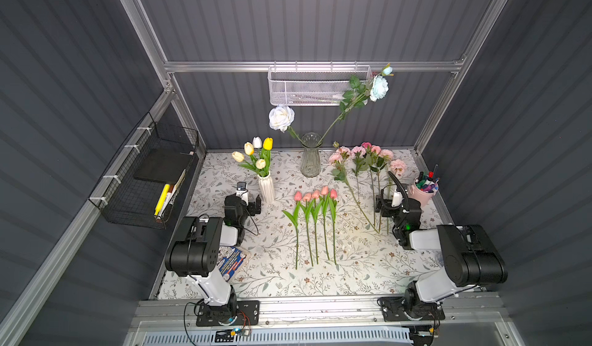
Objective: Pick out pink flowers from the vase
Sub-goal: Reset both arms
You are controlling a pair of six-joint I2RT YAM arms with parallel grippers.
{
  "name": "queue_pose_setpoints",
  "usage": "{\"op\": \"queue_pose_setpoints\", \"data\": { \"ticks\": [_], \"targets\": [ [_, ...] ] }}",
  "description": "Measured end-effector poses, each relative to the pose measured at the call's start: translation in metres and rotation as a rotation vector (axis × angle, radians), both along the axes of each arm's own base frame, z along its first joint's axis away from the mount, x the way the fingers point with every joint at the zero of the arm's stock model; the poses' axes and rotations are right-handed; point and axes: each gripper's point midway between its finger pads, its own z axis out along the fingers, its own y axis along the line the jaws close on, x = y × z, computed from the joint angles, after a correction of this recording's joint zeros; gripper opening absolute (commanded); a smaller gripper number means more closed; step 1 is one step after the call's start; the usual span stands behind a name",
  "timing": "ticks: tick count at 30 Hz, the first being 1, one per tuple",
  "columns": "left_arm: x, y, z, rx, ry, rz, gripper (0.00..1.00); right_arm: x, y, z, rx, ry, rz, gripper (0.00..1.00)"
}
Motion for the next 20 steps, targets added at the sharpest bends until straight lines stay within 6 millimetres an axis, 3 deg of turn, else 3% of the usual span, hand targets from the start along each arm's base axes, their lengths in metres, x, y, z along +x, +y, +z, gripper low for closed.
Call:
{"op": "queue_pose_setpoints", "data": {
  "ticks": [20],
  "targets": [
    [0.0,-0.0002,0.0,0.004,0.0,0.006,0.99,0.0,0.0,0.0,0.0,0.0,0.0,0.99]
  ]
}}
